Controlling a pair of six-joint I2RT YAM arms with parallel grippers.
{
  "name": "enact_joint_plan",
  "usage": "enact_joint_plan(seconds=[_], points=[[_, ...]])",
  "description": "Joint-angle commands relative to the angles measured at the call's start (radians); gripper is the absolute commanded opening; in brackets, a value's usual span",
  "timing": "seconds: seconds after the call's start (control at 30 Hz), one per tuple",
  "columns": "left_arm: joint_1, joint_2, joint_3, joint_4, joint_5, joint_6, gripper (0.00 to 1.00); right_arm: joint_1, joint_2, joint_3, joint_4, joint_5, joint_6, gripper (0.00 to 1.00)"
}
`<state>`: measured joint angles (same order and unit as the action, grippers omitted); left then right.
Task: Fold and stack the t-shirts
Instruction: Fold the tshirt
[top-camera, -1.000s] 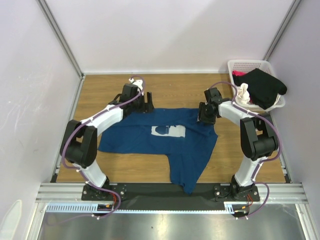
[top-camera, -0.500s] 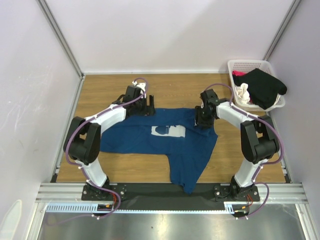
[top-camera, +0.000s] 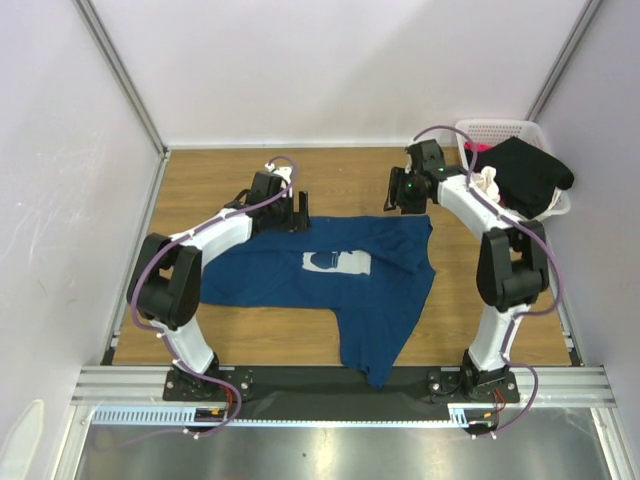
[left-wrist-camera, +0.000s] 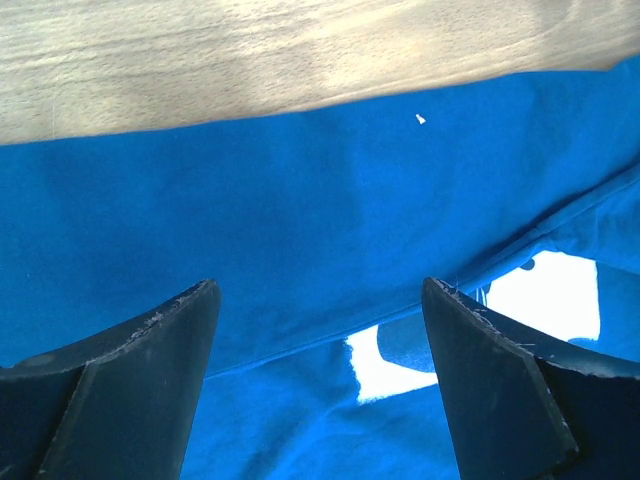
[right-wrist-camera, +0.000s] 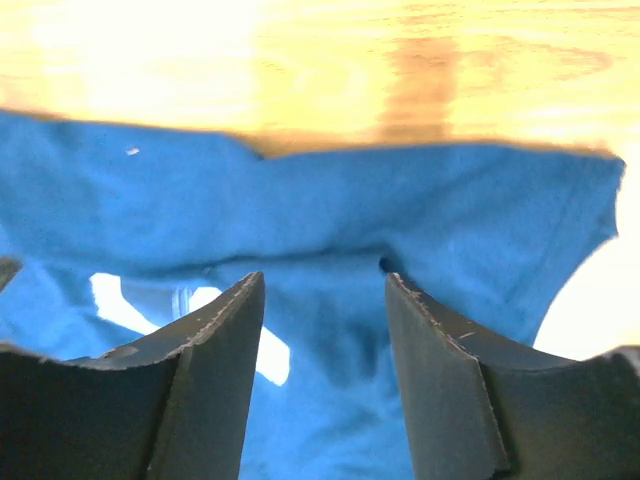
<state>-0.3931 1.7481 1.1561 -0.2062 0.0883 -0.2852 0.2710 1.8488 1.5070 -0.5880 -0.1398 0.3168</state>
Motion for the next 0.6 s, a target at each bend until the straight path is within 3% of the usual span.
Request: enact_joint_plan(seconds=[0.0,0.23,0.57], points=[[-0.012,-0.019,0.040,-0.001,-0.010,0.024,0.88,0.010,0.093,0.024,-0.013,0.023,-0.027,0.56],[-0.012,-0.033,0.028,-0.009,-0.030,0.029,0.90,0.045,0.142,0.002,-0.012,0.083,-0.016,0.54],[-0.012,-0.048,0.013,-0.010,-0.048,0.031,0.93,0.051,0.145,-0.025,-0.041,0.132,0.010,0.45]])
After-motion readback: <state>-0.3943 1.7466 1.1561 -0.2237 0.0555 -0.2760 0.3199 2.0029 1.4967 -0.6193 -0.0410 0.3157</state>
